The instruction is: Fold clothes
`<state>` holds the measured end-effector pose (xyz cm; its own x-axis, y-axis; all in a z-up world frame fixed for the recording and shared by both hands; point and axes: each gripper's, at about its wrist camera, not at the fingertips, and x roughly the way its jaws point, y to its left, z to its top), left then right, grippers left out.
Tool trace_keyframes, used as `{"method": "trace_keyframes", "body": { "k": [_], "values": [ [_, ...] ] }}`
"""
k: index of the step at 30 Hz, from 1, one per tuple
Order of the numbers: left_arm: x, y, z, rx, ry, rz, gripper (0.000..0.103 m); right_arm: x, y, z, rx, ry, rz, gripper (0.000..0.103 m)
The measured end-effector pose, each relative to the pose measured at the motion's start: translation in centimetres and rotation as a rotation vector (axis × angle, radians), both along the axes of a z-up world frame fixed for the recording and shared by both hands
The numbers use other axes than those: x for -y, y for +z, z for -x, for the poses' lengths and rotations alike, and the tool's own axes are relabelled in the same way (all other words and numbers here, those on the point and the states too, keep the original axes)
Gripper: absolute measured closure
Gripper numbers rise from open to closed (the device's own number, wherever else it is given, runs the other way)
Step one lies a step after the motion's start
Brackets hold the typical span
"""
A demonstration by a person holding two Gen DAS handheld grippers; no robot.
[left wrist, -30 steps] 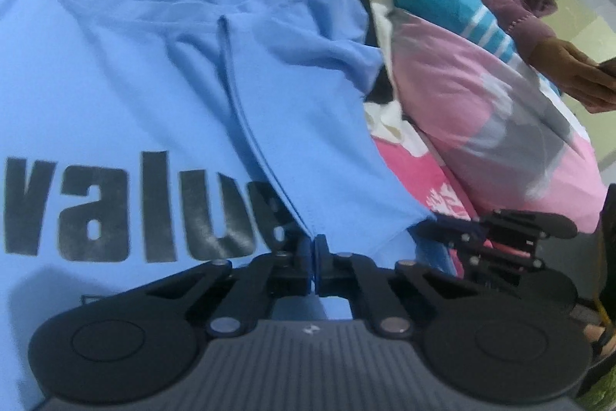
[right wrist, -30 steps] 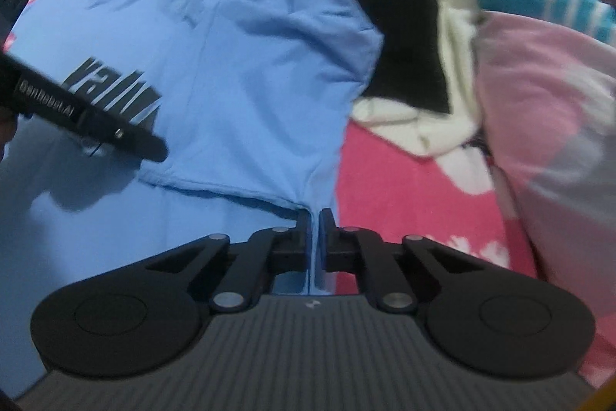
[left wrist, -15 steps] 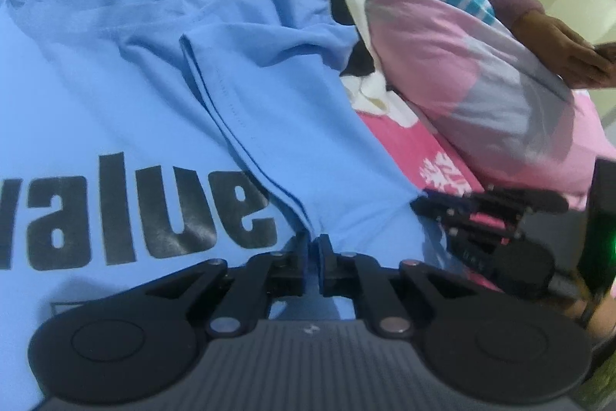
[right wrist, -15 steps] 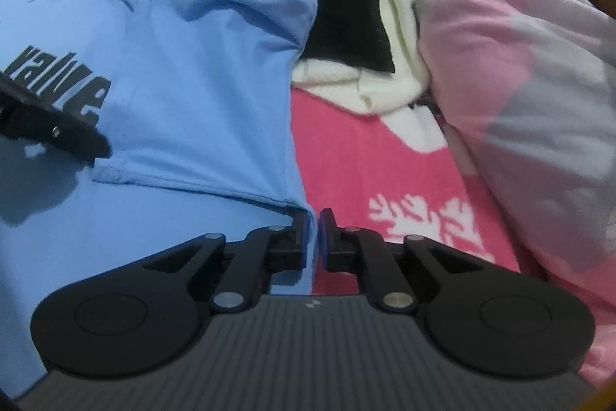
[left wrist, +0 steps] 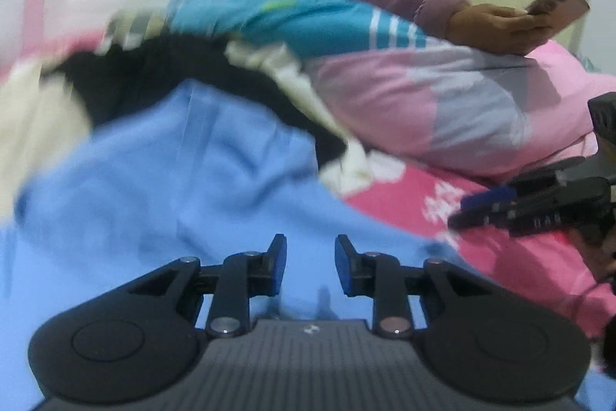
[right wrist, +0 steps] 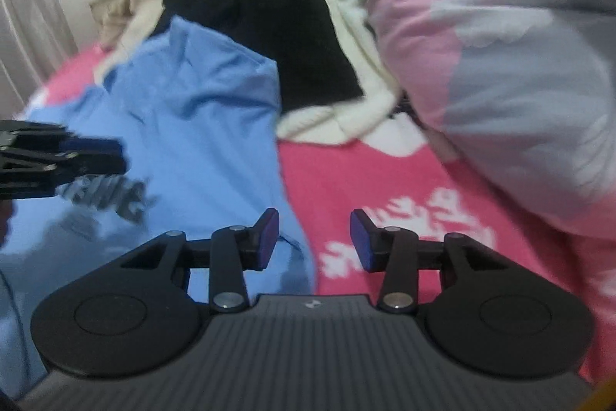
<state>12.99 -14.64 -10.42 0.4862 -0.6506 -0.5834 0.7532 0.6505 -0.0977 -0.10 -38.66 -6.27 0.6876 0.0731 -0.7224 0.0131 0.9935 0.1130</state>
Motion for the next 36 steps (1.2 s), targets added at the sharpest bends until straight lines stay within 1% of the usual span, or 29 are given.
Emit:
{"method": "trace_keyframes", "body": {
  "k": [3,7,11,12,13,14,15,16,17,18,20,21,23,24,25,27,29,30,31,32,33,34,36],
  "values": [
    [3.6,0.4,-1.5,0.074,-0.04,-0.05,0.068,-0.4,-1.2,-1.2,0.002,0.012,-0.021,0.064],
    [7.6,0.6,-3.8,0.137,-0.082,-0.11,0.068,-0.5,-2.4,-2.3,0.005,0.025,-0.074,0.065],
    [11.2,-0.8,-5.8,0.122,-0.079,-0.189,0.069,-0.7,-3.1,-2.8,0.0,0.035,-0.106,0.065],
    [11.8,-1.4,-6.3,0.116,-0.071,-0.213,0.072,-0.7,-3.2,-2.9,-0.003,0.039,-0.112,0.065],
    [12.1,-1.9,-6.7,0.106,-0.056,-0.226,0.086,-0.8,-3.3,-3.0,-0.005,0.043,-0.113,0.066],
    [12.4,-2.5,-7.3,0.086,-0.035,-0.231,0.095,-0.8,-3.5,-3.1,-0.008,0.046,-0.113,0.067],
    [12.4,-2.8,-7.8,0.063,-0.015,-0.224,0.1,-0.9,-3.6,-3.2,-0.011,0.049,-0.114,0.069],
    [12.1,-2.9,-8.3,0.039,0.009,-0.196,0.1,-0.9,-3.9,-3.3,-0.018,0.049,-0.116,0.077],
    [11.4,-2.8,-8.8,0.01,0.036,-0.146,0.101,-1.0,-4.2,-3.4,-0.025,0.049,-0.113,0.085],
    [10.6,-2.5,-9.3,-0.023,0.06,-0.086,0.101,-1.1,-4.4,-3.4,-0.032,0.049,-0.11,0.087],
    [8.2,-1.8,-10.2,-0.099,0.107,0.083,0.101,-1.2,-4.6,-3.2,-0.024,0.043,-0.106,0.092],
    [7.0,-1.5,-10.7,-0.138,0.131,0.172,0.101,-1.2,-4.6,-3.1,-0.017,0.04,-0.108,0.093],
    [4.8,-1.6,-11.5,-0.206,0.184,0.313,0.101,-1.1,-4.5,-2.7,-0.002,0.03,-0.113,0.095],
    [4.4,-2.0,-11.9,-0.229,0.203,0.335,0.101,-0.9,-4.5,-2.6,0.004,0.024,-0.119,0.095],
    [4.3,-2.5,-12.2,-0.246,0.218,0.333,0.1,-0.8,-4.6,-2.6,0.01,0.019,-0.125,0.095],
    [4.4,-3.7,-12.7,-0.283,0.223,0.33,0.1,-0.6,-4.9,-2.8,0.006,0.002,-0.139,0.094],
    [4.4,-3.8,-12.8,-0.307,0.225,0.358,0.097,-0.4,-5.3,-3.1,0.002,-0.014,-0.16,0.094],
    [4.3,-3.5,-12.8,-0.32,0.222,0.387,0.09,-0.4,-5.3,-3.2,0.005,-0.015,-0.162,0.093],
    [4.1,-3.0,-12.8,-0.327,0.215,0.425,0.078,-0.3,-5.3,-3.1,0.004,-0.017,-0.166,0.093],
    [3.9,-2.3,-12.8,-0.328,0.21,0.456,0.071,-0.2,-5.0,-3.0,0.006,-0.02,-0.171,0.092],
    [3.7,-1.7,-12.9,-0.328,0.206,0.482,0.06,-0.1,-4.8,-2.9,0.009,-0.023,-0.177,0.092],
    [3.5,-1.1,-13.0,-0.332,0.204,0.507,0.057,0.0,-4.3,-2.5,0.021,-0.03,-0.176,0.091],
    [3.2,0.0,-13.0,-0.342,0.204,0.542,0.057,0.1,-2.9,-1.4,0.059,-0.05,-0.172,0.091]
  ]
}}
